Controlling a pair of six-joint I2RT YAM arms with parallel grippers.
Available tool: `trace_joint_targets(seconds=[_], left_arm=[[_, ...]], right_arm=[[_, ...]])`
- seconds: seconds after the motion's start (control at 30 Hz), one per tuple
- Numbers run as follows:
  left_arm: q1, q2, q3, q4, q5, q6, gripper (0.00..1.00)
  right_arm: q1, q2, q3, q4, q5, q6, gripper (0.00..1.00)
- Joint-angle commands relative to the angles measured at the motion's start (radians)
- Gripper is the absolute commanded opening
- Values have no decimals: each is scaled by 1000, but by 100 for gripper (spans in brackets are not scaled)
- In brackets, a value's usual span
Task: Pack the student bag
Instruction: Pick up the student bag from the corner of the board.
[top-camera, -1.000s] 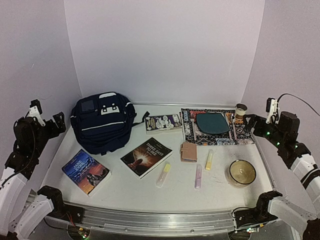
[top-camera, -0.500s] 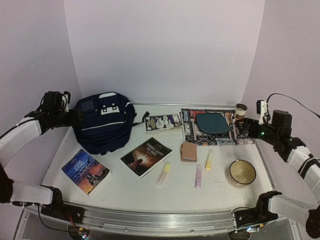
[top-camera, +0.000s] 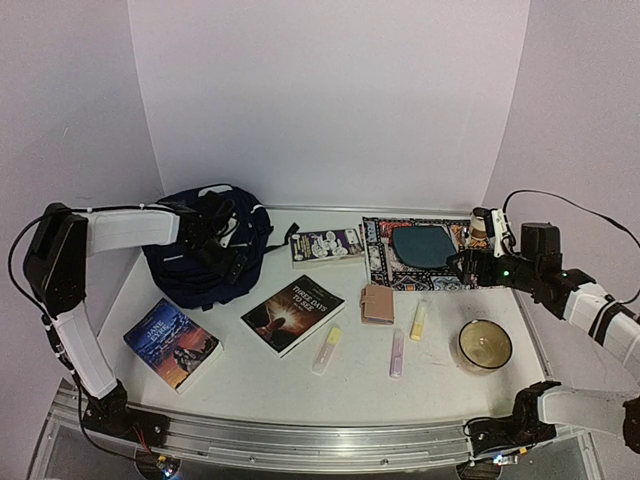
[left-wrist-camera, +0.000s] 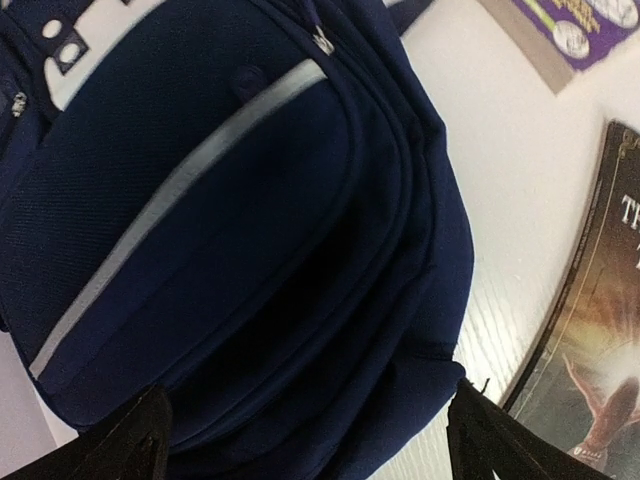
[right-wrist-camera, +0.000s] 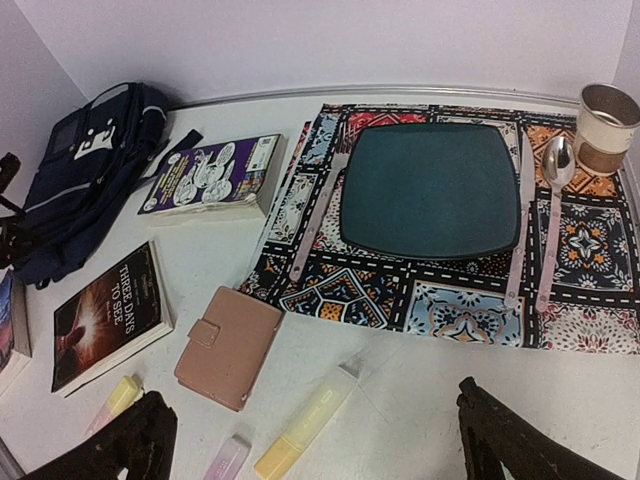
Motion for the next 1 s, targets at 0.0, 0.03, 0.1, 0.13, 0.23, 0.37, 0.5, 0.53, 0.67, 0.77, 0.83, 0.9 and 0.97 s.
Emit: trace_joint_targets(seconds=[0.0, 0.03, 0.1, 0.13, 0.23, 0.37, 0.5, 0.53, 0.67, 0.77, 0.83, 0.9, 0.97], left_arm=[[-48, 80, 83, -87, -78, 77, 96], [-54, 99, 92, -97, -76, 85, 96], [-62, 135, 105, -117, -72, 99, 96], [-66, 155, 109, -127, -72, 107, 96], [-68, 227, 123, -134, -135, 120, 94], [-69, 296, 159, -149, -210, 133, 82], [-68, 302, 217, -170, -191, 129, 38], [-68, 290, 232, -174, -184, 126, 29], [-69, 216, 304, -205, -173, 119, 2], [-69, 177, 405, -270, -186, 115, 0], [-69, 159, 489, -327, -188, 106, 0], [-69, 146, 576, -389, -174, 93, 0], [-74, 127, 653, -448, -149, 72, 0]], right_arm=[[23, -3, 34, 4, -4, -18, 98], [27, -5, 31, 4, -3, -16, 98], [34, -12, 26, 3, -1, -15, 98], [37, -13, 23, 3, -1, -14, 98], [44, -9, 19, 4, -9, -15, 98], [56, -3, 24, 6, -15, -17, 98], [63, -13, 27, 6, -13, -21, 98], [64, -16, 30, 6, -15, -21, 98], [71, -24, 40, 3, -24, -20, 98], [76, -24, 52, -2, -37, -18, 97], [81, -23, 66, -7, -46, -18, 96], [87, -22, 80, -15, -56, -18, 96], [94, -20, 96, -23, -63, -16, 96]])
